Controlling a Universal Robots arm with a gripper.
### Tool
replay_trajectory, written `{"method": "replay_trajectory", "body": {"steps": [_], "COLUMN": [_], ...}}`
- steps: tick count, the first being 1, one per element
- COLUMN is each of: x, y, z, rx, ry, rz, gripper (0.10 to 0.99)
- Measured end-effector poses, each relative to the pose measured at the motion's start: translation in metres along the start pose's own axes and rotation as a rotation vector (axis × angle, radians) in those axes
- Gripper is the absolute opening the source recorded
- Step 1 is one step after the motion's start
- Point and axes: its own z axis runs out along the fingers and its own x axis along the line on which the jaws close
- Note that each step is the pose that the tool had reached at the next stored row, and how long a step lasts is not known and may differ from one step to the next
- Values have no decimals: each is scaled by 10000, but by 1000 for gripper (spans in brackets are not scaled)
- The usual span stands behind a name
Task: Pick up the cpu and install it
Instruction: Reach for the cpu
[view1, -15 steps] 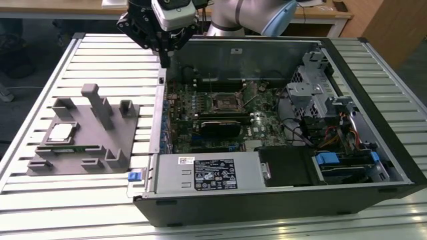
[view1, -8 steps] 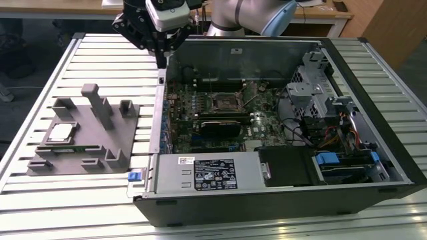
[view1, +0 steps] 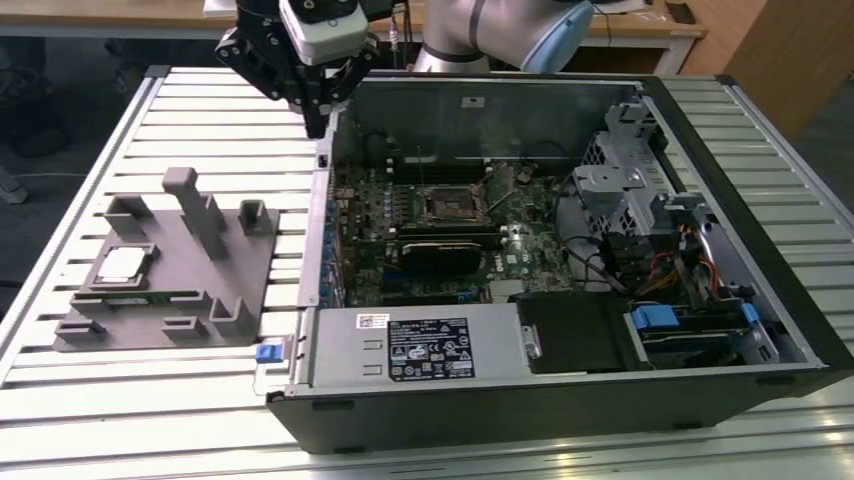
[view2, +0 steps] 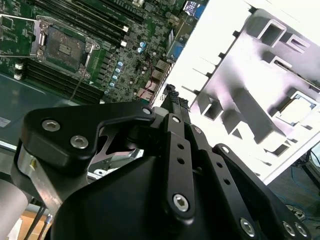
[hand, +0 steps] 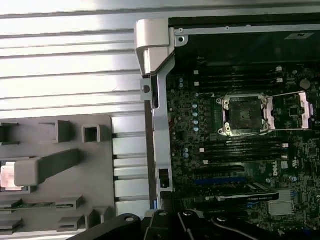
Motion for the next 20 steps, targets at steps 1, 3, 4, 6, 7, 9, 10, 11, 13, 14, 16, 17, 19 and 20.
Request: {"method": "replay_trajectory", "body": {"steps": [1, 3, 4, 6, 7, 9, 10, 11, 13, 14, 16, 17, 19, 20], "x": [7, 22, 29, 43, 50, 63, 70, 77, 90, 96, 108, 114, 127, 133], "y": [-1, -2, -3, -4, -4, -5, -6, -6, -7, -8, -9, -9, -10, -11], "z": [1, 3, 4, 7, 8, 10, 10, 12, 14, 15, 17, 18, 20, 21], "rx": [-1, -1, 0, 0, -1, 0, 1, 0, 0, 0, 0, 0, 1, 1], "ry": [0, 1, 2, 2, 3, 4, 5, 6, 6, 6, 8, 8, 9, 10], "rz": [0, 0, 0, 0, 0, 0, 0, 0, 0, 0, 0, 0, 1, 0], "gripper": [106, 106, 106, 106, 106, 106, 106, 106, 106, 106, 106, 106, 106, 106]}}
